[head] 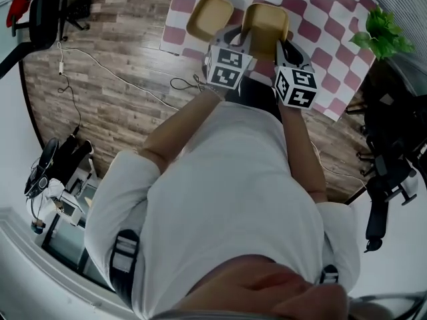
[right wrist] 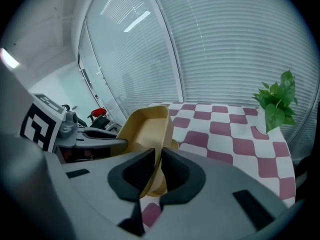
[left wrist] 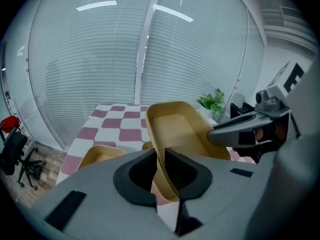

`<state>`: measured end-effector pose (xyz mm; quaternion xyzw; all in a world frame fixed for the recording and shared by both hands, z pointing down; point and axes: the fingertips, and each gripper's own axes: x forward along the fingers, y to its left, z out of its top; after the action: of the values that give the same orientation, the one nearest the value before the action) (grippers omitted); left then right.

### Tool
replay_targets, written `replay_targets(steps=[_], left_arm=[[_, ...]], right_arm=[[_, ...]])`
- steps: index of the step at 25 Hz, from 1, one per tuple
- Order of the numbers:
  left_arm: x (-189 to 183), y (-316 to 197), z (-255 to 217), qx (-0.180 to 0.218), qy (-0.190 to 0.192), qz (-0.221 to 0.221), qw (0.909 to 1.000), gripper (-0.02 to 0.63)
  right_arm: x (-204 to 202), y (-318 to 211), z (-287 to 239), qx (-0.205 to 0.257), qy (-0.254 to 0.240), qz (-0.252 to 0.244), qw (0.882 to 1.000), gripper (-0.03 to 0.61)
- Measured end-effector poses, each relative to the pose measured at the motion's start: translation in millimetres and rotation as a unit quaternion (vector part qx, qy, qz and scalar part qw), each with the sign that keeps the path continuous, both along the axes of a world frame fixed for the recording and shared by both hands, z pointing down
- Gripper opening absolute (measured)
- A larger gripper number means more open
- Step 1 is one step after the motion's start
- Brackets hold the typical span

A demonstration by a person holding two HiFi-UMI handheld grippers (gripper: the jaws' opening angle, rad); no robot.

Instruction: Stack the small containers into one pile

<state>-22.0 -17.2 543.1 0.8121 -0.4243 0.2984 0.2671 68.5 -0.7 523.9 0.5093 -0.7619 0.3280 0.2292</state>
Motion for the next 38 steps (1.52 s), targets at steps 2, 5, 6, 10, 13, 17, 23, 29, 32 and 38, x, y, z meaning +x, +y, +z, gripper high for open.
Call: replay_targets(steps=[2,5,6,10,13,17,23,29,32,38], left_arm=[[0,0,11,-0.008,-0.002,0.004,1.0,0.071],[-1,2,28,-0.022,-0.005,0.008,0.9997,0.071],[0,1,34,-0.026,-0.007,0.009,0.9996,0.071],[2,-3,50,-0.034,-0.017,0.013,0.9992,0.071],[3,-6,61,-0.039,-0.022,0.017,0.9989,0.071],[3,-6,75,-0.046,-0.031,0.023,0.9982,0.071],[4,-7,78,-0.04,-0.034,0.028,0.9983,0.071],[-5,-9,62,-0.03,-0.025,0.018,0.9991,0.087],[-11,-15,49,-0.01,-0.022,0.007,0.9997,0.086],[-8,-23,43,0.01,-0.017,0.009,0.9998,0.041]], right_arm=[[-1,0,11,-0.008,0.001,0.004,1.0,0.061],[-1,2,29,-0.025,0.001,0.009,1.0,0.061],[-1,2,34,-0.029,0.002,0.011,1.0,0.061],[2,-3,51,-0.039,0.005,0.016,0.999,0.06],[3,-6,62,-0.046,0.007,0.02,0.999,0.06],[3,-7,74,-0.056,0.01,0.02,0.998,0.057],[4,-10,84,-0.061,0.017,0.022,0.998,0.057],[10,-13,77,-0.059,0.01,0.027,0.998,0.123],[15,-21,64,-0.03,0.019,0.032,0.999,0.095],[15,-30,62,-0.007,0.032,0.031,0.999,0.04]])
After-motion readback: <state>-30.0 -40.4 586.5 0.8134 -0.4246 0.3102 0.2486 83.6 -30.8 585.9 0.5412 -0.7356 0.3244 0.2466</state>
